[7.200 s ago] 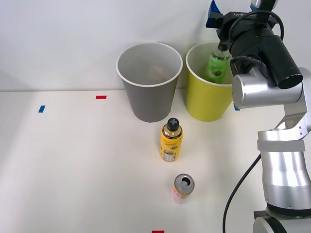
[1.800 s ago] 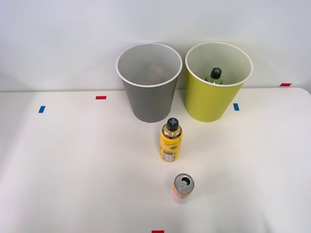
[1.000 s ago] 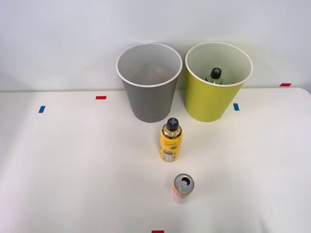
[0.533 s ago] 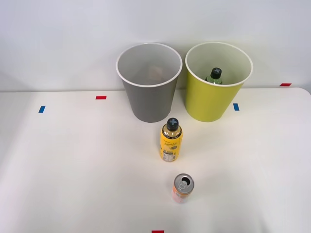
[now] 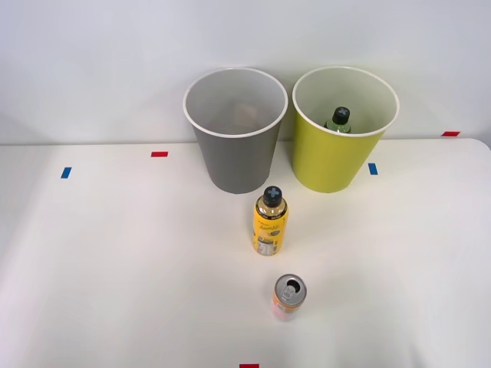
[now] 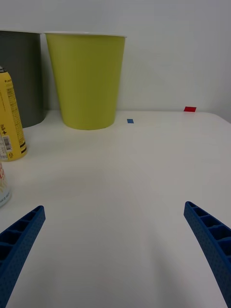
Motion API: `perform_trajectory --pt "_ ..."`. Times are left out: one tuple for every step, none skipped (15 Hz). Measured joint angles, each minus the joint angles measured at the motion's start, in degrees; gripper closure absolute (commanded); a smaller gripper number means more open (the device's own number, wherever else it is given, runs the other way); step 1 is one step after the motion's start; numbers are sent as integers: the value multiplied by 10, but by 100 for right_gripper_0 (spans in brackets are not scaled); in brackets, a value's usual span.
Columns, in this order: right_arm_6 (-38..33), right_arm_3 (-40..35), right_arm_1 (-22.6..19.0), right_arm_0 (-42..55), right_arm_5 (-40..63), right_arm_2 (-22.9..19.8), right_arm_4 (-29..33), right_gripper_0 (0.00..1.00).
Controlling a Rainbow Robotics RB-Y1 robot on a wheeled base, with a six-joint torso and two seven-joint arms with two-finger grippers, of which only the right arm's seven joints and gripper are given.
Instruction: Put cans in the gray bin, plastic bottles in the light green bin
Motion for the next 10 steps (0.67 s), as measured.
perform_trajectory --pt "0 0 0 0 0 0 0 0" --pt "0 0 0 0 0 0 0 0" --pt "0 0 0 0 0 0 0 0" --pt "0 0 0 0 0 0 0 0" --pt "0 0 0 0 0 0 0 0" --pt "0 0 0 0 0 0 0 0" --pt "0 0 0 0 0 0 0 0" --pt "0 0 0 0 0 0 0 0" --pt "0 0 0 0 0 0 0 0" --pt "0 0 0 0 0 0 0 0"
